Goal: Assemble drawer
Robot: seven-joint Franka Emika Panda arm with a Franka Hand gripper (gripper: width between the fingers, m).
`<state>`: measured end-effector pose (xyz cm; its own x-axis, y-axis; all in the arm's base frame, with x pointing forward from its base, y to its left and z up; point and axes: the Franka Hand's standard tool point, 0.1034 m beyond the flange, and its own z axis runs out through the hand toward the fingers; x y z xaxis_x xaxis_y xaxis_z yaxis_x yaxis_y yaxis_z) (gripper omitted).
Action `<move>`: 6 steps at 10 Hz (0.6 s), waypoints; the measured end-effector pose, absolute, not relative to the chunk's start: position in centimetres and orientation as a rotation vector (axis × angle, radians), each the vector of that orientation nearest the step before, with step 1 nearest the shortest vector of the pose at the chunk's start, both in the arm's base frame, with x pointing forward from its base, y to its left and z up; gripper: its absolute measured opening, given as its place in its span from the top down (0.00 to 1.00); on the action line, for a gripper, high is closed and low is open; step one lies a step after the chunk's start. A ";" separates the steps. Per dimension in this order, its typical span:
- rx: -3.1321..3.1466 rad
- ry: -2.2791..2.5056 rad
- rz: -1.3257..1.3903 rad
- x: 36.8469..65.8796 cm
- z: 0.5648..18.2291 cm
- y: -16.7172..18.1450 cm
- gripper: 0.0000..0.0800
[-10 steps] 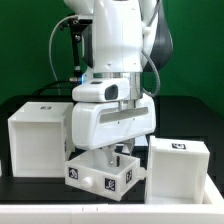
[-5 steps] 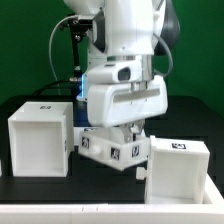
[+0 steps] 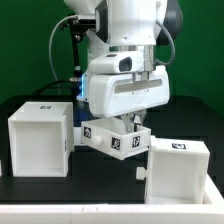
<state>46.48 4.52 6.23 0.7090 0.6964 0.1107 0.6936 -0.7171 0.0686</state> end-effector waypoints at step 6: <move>3.009 0.992 0.094 39.7 3.5 8.2 0.95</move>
Offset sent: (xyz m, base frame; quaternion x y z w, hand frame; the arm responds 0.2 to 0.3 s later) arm -0.0625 0.0248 -0.0289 -0.0406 0.0010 0.0333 0.9986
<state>39.73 8.23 3.54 0.8022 0.5934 0.0653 0.5951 -0.8036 -0.0081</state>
